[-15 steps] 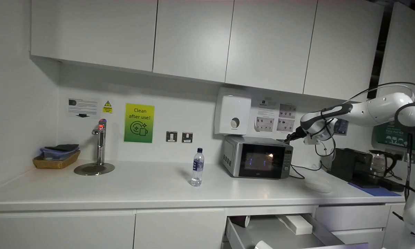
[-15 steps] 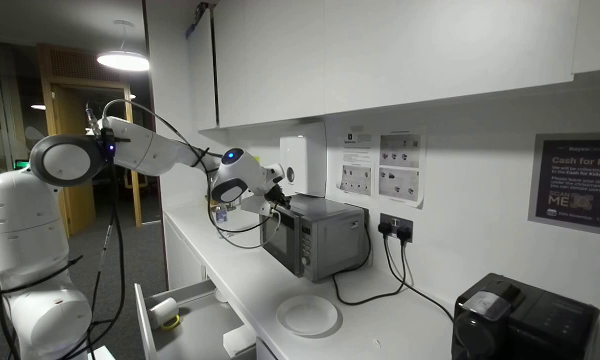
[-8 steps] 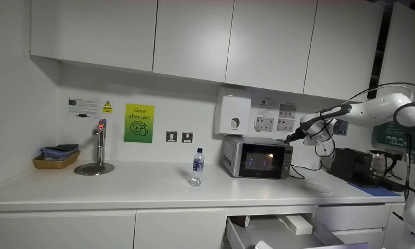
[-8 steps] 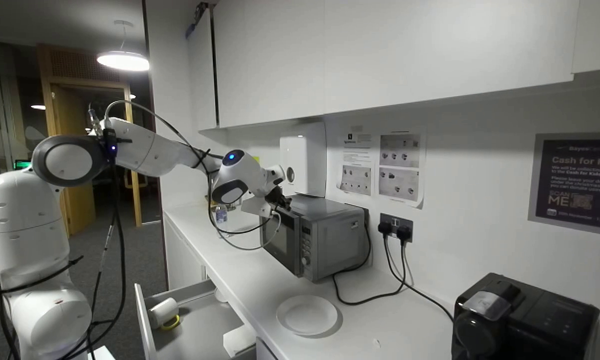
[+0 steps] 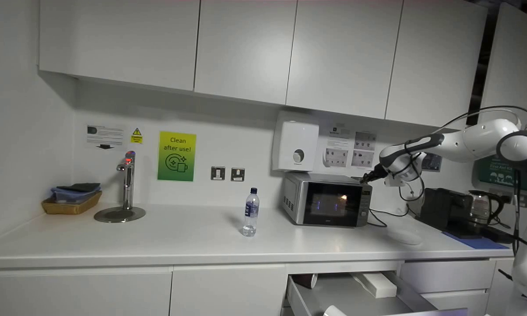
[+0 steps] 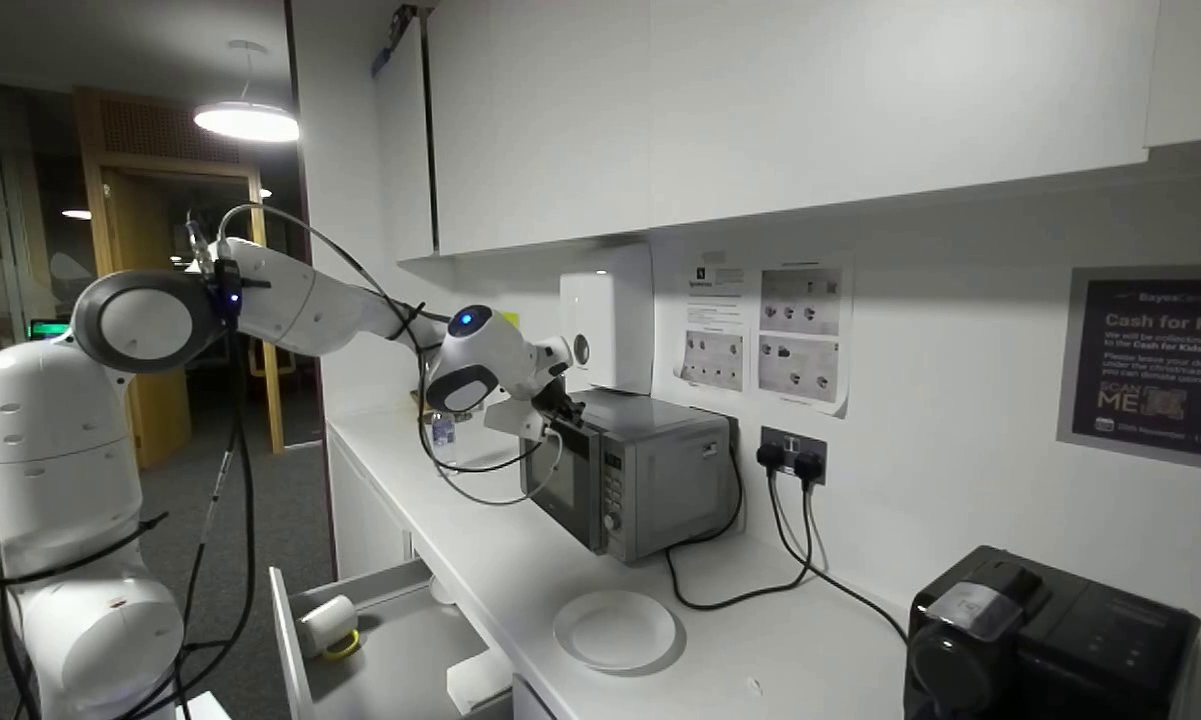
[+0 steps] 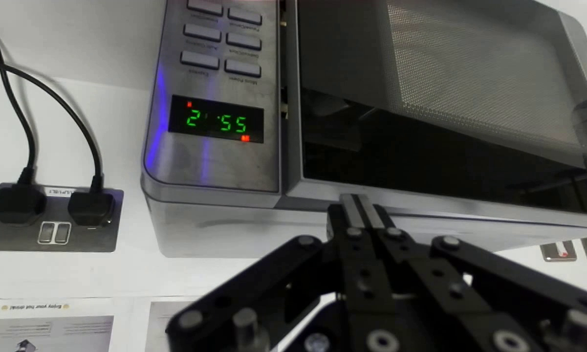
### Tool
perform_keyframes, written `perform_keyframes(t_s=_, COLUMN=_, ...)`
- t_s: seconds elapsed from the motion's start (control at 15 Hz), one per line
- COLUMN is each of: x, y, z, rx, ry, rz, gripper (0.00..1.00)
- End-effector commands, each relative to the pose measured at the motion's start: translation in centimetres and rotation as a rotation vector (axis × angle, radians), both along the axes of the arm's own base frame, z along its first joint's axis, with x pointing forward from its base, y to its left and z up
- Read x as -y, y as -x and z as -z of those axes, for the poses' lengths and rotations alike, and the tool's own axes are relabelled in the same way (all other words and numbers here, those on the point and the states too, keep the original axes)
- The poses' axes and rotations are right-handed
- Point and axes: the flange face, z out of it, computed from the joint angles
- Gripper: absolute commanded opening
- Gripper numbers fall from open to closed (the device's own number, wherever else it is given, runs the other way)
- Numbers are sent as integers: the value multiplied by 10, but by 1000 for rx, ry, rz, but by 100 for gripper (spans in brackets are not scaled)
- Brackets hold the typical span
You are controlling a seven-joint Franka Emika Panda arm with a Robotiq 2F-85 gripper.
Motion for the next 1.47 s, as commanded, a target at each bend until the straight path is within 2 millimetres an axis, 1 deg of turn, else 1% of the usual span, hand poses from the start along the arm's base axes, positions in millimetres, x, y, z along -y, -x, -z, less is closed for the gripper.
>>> perform_keyframes(t_s=0.0, x=0, y=-6, z=4, rx=33, ry=27, rz=2, gripper=0)
perform_keyframes(t_s=0.33, x=-2, y=-11, z=12, rx=55, ry=52, rz=-3, gripper=0)
perform_keyframes(t_s=0.87, x=-3, y=-12, z=16, rx=65, ry=69, rz=-40, gripper=0)
perform_keyframes(t_s=1.2, x=1, y=-6, z=24, rx=-35, ry=50, rz=-59, gripper=0)
perform_keyframes(t_s=1.4, x=1, y=-3, z=24, rx=-145, ry=4, rz=-76, gripper=0)
